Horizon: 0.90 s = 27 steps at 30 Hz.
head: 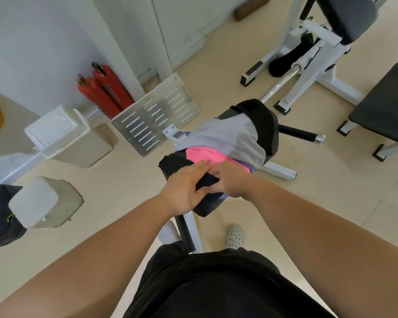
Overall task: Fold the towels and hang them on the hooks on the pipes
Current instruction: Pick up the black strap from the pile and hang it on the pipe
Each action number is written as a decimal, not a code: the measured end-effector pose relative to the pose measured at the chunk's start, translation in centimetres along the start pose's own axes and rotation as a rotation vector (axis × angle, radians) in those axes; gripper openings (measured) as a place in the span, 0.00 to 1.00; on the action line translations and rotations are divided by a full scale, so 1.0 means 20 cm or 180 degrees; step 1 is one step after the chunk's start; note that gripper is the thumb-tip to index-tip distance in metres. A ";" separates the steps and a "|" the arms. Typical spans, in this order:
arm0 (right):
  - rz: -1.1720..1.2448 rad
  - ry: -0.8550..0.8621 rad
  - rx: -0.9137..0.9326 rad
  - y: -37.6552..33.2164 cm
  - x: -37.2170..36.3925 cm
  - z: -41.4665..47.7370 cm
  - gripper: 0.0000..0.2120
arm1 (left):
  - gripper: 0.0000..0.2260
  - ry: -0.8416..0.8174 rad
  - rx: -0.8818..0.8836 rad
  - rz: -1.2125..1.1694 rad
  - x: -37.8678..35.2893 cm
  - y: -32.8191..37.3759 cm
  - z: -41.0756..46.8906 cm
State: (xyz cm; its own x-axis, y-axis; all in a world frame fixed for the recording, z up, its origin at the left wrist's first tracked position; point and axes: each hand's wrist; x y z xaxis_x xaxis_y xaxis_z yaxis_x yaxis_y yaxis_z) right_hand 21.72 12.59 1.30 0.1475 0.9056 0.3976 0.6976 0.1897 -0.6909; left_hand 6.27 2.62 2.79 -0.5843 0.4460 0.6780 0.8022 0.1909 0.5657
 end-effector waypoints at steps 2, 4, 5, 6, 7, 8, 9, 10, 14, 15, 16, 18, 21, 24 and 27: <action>0.0107 0.0131 0.0097 -0.04 0.03 -0.02 0.11 | 0.22 0.0126 -0.0002 -0.0080 0.03 0.03 0.00; 0.0115 0.0282 0.0004 -0.07 0.06 -0.06 0.14 | 0.10 0.0309 0.0217 0.0260 0.07 0.04 0.01; 0.0113 0.0355 -0.0055 -0.08 0.07 -0.08 0.15 | 0.05 0.0364 0.0271 0.0391 0.10 0.04 0.01; 0.0051 0.0432 -0.0094 -0.10 0.08 -0.10 0.15 | 0.04 0.0390 0.0287 0.0405 0.13 0.03 0.01; -0.0097 0.0502 -0.0114 -0.12 0.09 -0.12 0.14 | 0.05 0.0414 0.0249 0.0345 0.16 0.02 0.01; -0.0248 0.0560 -0.0159 -0.14 0.11 -0.13 0.14 | 0.05 0.0438 0.0228 0.0239 0.19 0.01 0.00; -0.0307 0.0627 -0.0203 -0.16 0.12 -0.15 0.12 | 0.05 0.0501 0.0215 0.0127 0.23 -0.02 -0.02; -0.0250 0.0719 -0.0242 -0.18 0.13 -0.17 0.13 | 0.05 0.0583 0.0246 0.0012 0.27 -0.04 -0.04; 0.0503 0.1361 -0.0237 -0.31 0.13 -0.21 0.08 | 0.06 0.0800 0.0237 -0.0238 0.40 -0.16 -0.15; 0.0711 0.1492 -0.0206 -0.35 0.13 -0.20 0.11 | 0.06 0.0827 0.0244 -0.0299 0.42 -0.19 -0.18; 0.0887 0.1583 -0.0160 -0.39 0.12 -0.19 0.14 | 0.06 0.0823 0.0265 -0.0349 0.44 -0.21 -0.20; 0.1021 0.1696 -0.0024 -0.48 0.11 -0.16 0.18 | 0.03 0.0716 0.0271 -0.0449 0.48 -0.23 -0.22; 0.1085 0.1642 0.0232 -0.58 0.08 -0.12 0.22 | 0.07 0.0429 0.0078 -0.0712 0.51 -0.18 -0.23; 0.1373 0.1476 0.0358 -0.58 0.11 -0.07 0.23 | 0.06 0.0449 -0.0044 -0.0846 0.51 -0.10 -0.15; 0.1520 0.1465 0.0306 -0.45 0.21 -0.02 0.21 | 0.06 0.0641 0.0271 -0.0765 0.50 -0.03 0.01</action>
State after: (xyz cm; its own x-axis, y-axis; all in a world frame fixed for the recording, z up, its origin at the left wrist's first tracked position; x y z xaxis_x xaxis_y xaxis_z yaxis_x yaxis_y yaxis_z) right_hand 16.39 14.58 9.42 0.7236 0.6483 0.2371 0.4189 -0.1395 -0.8972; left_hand 0.00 7.06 9.20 -0.7640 0.1989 0.6138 0.6407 0.3460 0.6854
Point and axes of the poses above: each hand's wrist, its own z-axis towards the middle knuckle, its own x-axis out of the back of the hand, y = z × x, and after that the axes turned 7 degrees about -y, right-handed
